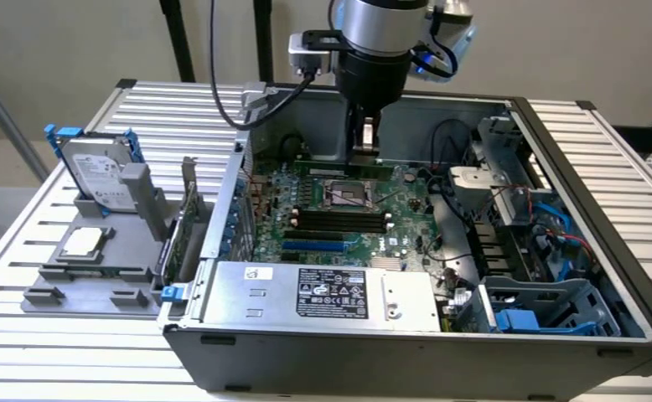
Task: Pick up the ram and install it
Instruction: 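Insert the ram into the slot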
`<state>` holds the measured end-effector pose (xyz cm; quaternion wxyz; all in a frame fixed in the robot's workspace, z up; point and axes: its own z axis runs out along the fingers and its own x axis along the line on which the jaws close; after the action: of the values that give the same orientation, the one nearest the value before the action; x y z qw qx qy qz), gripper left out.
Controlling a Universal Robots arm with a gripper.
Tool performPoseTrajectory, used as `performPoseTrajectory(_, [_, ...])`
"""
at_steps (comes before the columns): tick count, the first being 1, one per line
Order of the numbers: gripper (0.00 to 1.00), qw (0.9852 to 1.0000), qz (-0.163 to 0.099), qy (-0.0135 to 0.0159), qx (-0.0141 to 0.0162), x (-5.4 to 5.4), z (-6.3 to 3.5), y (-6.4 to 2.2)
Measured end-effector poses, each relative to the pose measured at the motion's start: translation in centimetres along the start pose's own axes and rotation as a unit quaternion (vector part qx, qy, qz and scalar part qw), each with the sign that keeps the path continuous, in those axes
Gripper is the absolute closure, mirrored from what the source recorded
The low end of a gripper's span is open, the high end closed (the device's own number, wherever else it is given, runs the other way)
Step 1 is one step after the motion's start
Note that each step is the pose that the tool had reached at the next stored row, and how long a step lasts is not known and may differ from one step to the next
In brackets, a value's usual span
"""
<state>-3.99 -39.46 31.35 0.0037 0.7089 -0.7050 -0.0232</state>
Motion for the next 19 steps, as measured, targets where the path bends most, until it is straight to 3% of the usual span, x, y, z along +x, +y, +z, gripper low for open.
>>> performPoseTrajectory(19, [0.87, 1.0000, -0.001, 0.0007, -0.0001, 1.1, 3.20, -0.49])
